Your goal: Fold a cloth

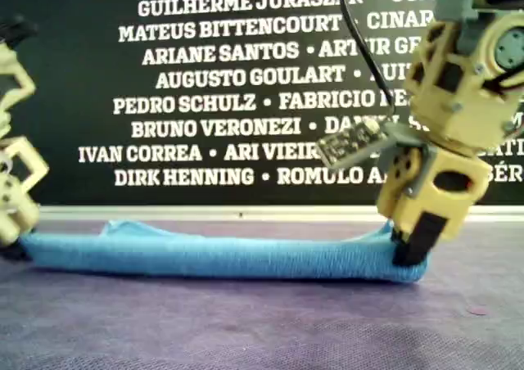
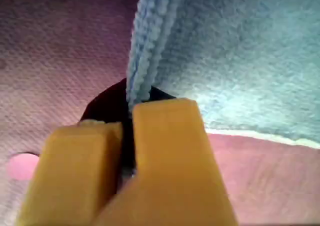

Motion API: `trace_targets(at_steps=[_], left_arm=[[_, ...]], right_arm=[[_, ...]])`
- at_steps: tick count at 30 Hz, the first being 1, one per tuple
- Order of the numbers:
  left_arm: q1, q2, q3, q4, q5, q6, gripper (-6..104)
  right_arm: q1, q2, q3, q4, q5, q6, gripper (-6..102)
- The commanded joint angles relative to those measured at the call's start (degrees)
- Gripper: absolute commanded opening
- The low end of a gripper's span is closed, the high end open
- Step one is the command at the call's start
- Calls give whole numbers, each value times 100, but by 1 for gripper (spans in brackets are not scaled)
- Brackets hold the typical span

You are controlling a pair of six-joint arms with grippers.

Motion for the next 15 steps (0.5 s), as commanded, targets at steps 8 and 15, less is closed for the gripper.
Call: trace_targets(at_steps=[8,15], left_arm=[[70,229,35,-9,-9,9,-1],[26,325,44,0,0,62,16]], right_arm=[[0,325,255,-738,44,0,0],[-9,299,272,-1020,44,-26,15]])
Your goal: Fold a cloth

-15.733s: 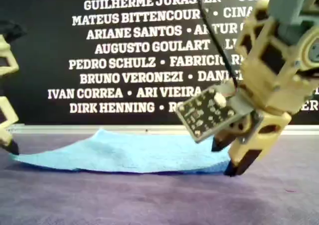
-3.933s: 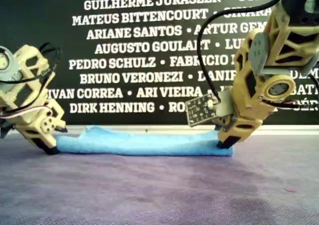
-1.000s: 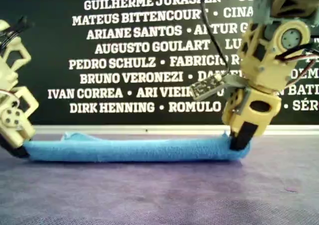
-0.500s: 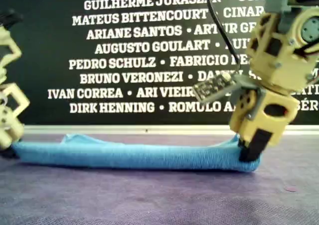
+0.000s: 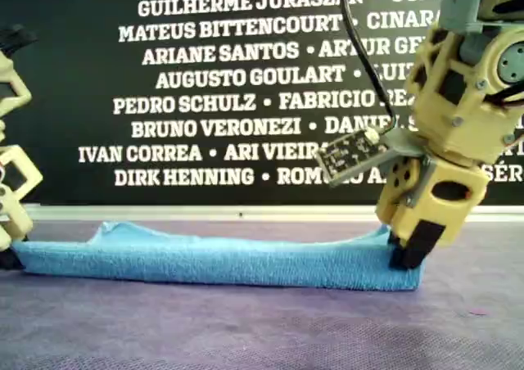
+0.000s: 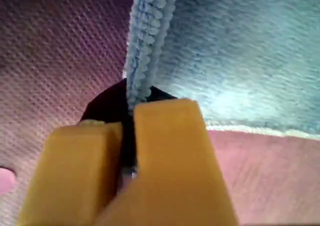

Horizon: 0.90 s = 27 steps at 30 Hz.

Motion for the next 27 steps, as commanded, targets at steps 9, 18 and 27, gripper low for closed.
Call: trace_targets(at_steps=[9,18,27], left_arm=[[35,712,510,0,-97,62,72],[79,3340,1916,0,-114,70,73],[79,6548,3595,0,-123,70,73]], right_arm=[[-97,404,149,-62,35,-35,59],[-123,1872,1230,-44,132,-35,64],[-220,4447,3155,-149,141,-35,64]])
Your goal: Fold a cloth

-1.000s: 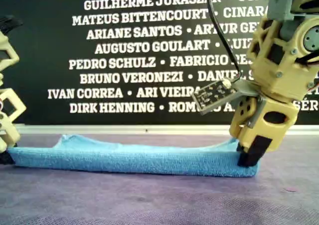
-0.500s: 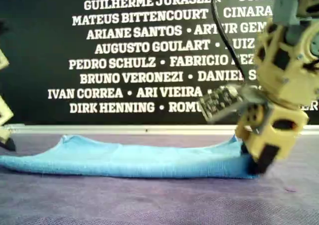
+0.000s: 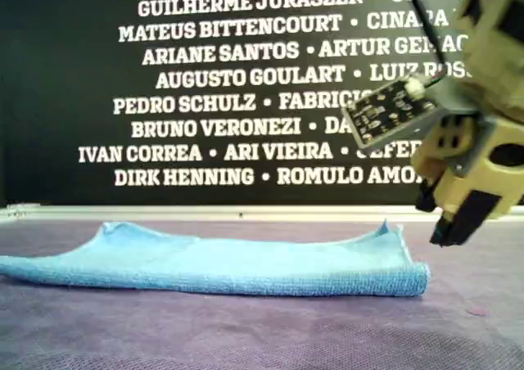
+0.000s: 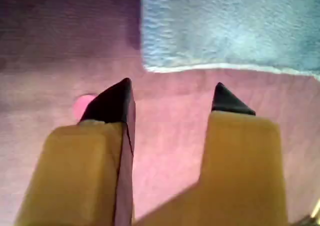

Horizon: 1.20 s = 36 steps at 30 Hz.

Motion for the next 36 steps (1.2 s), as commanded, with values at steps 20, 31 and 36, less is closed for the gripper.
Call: trace_targets(at_steps=[20,31,36], left_arm=[[1450,2294,826,-9,-712,18,73],[1450,2197,826,0,-703,18,73],[1389,1591,826,0,-703,18,73]], right_arm=[[123,4816,3146,-1107,26,-923,64],[88,2065,1890,-1011,-53,-923,64],[114,-747,325,-1002,-70,-923,67]])
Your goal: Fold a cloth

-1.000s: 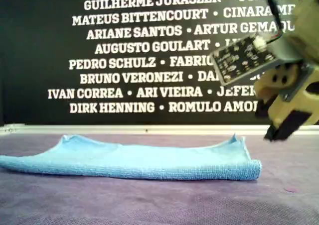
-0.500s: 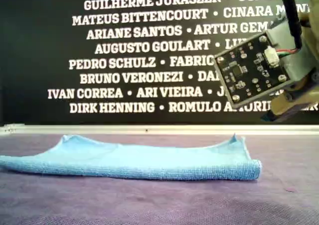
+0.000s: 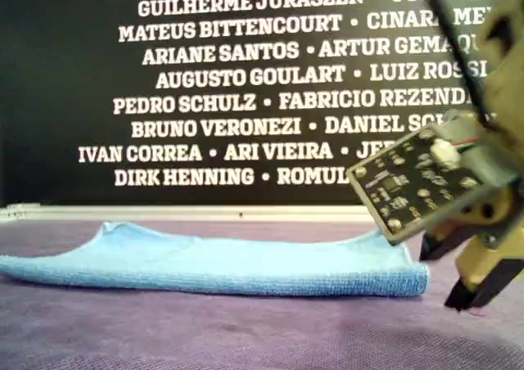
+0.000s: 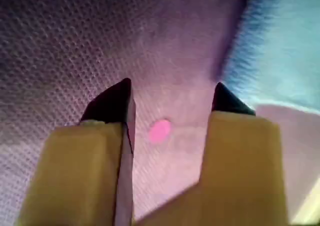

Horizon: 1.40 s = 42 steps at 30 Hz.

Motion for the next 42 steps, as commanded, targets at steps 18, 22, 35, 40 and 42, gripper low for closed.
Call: trace_targets(at_steps=[18,22,35,40,42], left_arm=[[70,-545,-70,0,26,18,73],[70,-545,-70,0,26,18,73],[62,-545,-70,0,26,18,73],[62,-545,-70,0,26,18,73],[62,-545,-70,0,26,18,73]], right_arm=[[0,-2162,-2426,-246,-53,9,91],[9,-2452,-2839,-246,-53,9,91],[176,-3261,-3059,-246,-62,18,90],[387,-3270,-3059,-246,-53,18,84],[387,-3270,-3067,-255,-53,18,78]])
